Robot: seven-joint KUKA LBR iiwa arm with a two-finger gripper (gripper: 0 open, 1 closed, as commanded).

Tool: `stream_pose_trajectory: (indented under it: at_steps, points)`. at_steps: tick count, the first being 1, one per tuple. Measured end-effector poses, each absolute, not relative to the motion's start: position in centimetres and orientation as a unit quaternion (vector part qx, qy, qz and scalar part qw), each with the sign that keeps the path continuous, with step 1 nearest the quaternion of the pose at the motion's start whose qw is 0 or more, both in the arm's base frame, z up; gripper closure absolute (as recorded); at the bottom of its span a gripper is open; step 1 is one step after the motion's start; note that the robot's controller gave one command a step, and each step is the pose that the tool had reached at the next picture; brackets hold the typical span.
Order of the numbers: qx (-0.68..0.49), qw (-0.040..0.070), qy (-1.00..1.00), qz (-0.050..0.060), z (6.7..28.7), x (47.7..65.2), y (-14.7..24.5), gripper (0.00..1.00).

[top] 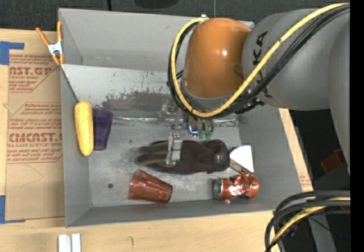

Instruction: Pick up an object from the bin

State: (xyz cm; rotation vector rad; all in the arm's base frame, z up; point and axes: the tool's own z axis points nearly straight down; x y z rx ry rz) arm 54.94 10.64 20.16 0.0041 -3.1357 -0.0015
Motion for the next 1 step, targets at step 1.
stream_pose_trajectory:
  at_steps: [1]
  points:
    - [0.001,-0.001,-1.000,-0.001,20.65,55.08,10.57,0.00]
